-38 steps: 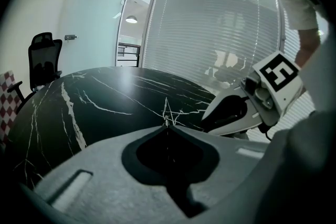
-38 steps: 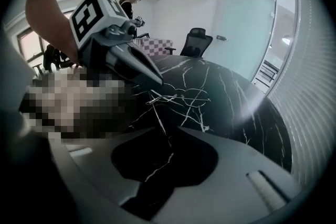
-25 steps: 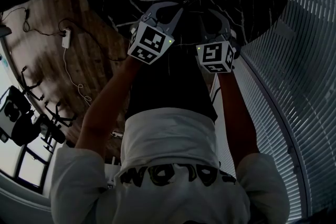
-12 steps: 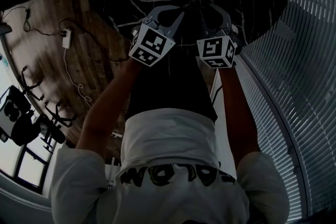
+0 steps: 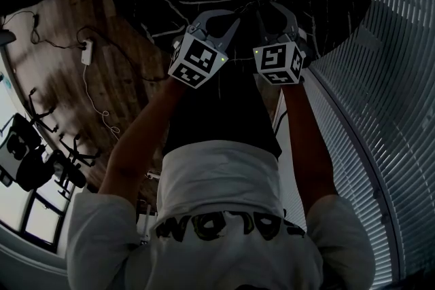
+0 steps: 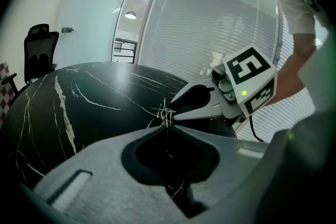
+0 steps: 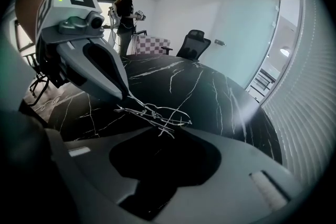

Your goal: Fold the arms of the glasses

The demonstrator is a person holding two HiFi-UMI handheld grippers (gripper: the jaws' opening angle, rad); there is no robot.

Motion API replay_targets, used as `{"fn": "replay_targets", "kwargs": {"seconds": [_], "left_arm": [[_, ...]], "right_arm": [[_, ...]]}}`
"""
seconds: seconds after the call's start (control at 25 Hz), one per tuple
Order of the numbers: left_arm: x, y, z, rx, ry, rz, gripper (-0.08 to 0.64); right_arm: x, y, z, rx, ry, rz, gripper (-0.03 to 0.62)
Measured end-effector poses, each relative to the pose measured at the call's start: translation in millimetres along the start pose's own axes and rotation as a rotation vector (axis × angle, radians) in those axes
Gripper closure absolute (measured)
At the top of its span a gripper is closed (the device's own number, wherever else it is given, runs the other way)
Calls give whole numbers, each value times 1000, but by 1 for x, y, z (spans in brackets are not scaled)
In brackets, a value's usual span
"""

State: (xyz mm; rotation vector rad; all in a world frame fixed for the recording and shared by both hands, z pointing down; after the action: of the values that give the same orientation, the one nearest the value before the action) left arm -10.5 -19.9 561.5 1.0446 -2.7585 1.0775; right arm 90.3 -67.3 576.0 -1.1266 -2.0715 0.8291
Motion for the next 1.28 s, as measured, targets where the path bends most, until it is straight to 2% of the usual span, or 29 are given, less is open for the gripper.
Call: {"fn": "replay_targets", "kwargs": {"seconds": [0.28, 0.8, 1.28], "left_arm": [[0, -4, 1, 1, -7, -20, 489], [6, -4, -4, 5, 7, 2, 472], [22, 17, 3, -11, 20, 112, 469]], "right_arm": [[3, 6, -9, 15, -19, 4, 489], [1, 17, -17, 11, -71, -1, 489], [-4, 49, -2, -37, -136, -13, 489]]}}
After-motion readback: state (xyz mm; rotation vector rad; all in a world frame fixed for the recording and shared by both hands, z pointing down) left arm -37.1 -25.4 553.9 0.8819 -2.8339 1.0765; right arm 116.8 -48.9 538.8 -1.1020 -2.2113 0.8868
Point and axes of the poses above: the fingertips, and each gripper's own axes: y backward along the fingers, x to its left, z out of its top, the point moved 6 cm from there along y, backward along the fingers, and after that the axes turned 1 degree about z, right-handed, at the moved point
